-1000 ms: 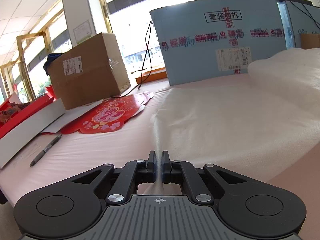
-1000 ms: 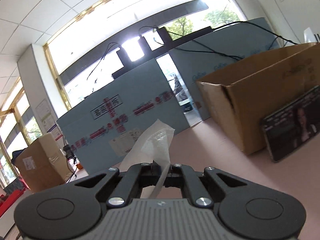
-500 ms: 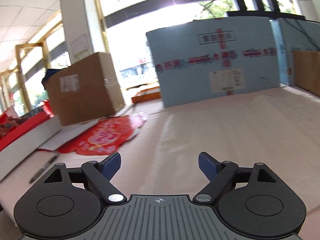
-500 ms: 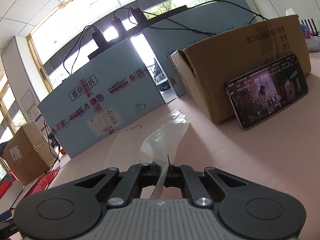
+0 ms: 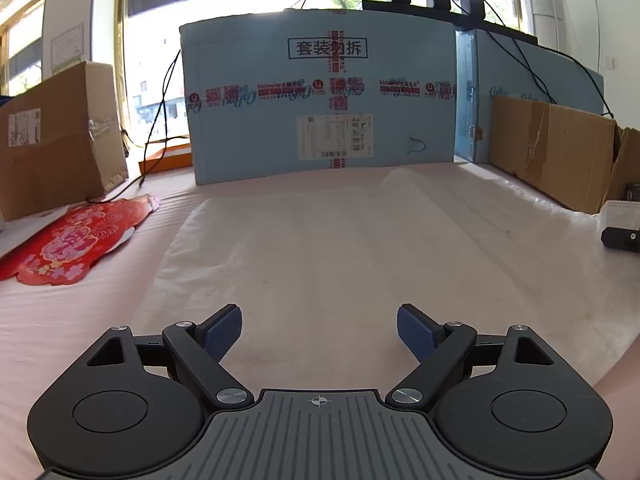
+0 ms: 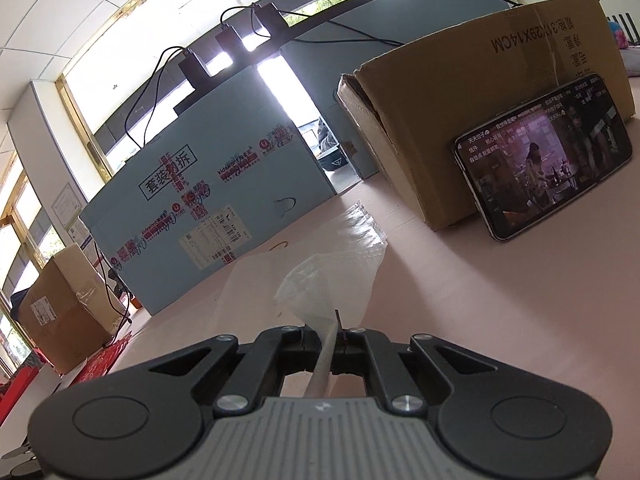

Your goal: Fold shopping bag

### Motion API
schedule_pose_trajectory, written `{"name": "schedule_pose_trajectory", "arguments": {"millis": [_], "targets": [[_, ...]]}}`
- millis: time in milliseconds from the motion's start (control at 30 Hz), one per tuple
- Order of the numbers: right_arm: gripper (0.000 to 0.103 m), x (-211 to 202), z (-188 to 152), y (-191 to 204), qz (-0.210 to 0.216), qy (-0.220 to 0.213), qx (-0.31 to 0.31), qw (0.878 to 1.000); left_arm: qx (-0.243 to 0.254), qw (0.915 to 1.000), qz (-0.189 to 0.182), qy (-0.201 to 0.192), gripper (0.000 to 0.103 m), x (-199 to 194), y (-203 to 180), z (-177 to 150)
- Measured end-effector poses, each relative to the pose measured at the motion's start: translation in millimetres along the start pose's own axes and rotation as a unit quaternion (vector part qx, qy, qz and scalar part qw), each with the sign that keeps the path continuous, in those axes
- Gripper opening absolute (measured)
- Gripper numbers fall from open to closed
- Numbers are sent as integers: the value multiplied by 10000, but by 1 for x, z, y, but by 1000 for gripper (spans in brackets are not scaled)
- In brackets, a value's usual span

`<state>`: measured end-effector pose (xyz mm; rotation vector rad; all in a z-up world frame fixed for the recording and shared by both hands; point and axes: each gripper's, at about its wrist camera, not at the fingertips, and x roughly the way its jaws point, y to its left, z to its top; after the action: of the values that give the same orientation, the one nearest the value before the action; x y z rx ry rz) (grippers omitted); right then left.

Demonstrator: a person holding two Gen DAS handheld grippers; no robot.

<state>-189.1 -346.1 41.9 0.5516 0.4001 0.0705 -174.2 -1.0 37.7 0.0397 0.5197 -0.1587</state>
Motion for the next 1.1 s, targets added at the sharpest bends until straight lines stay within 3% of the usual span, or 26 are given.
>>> {"name": "schedule_pose_trajectory", "arguments": {"millis": [233,667,867,1100], "targets": [[5,2,-3,2,-190,42,-62,9998,-391,9990,-232,40,94,0,10,-3],[6,1,1,4,-533,-84,-137,9984,-399,9988,-289,49,98,-1,11,-2],[6,-4,5,13,-618,-245,-267,9974,-698,9962,-451,-250,98,-13,22,-2],[6,-8,12,32,-349,-414,-465,9974,-60,9987,299,-411,98,-33,42,-2]]}}
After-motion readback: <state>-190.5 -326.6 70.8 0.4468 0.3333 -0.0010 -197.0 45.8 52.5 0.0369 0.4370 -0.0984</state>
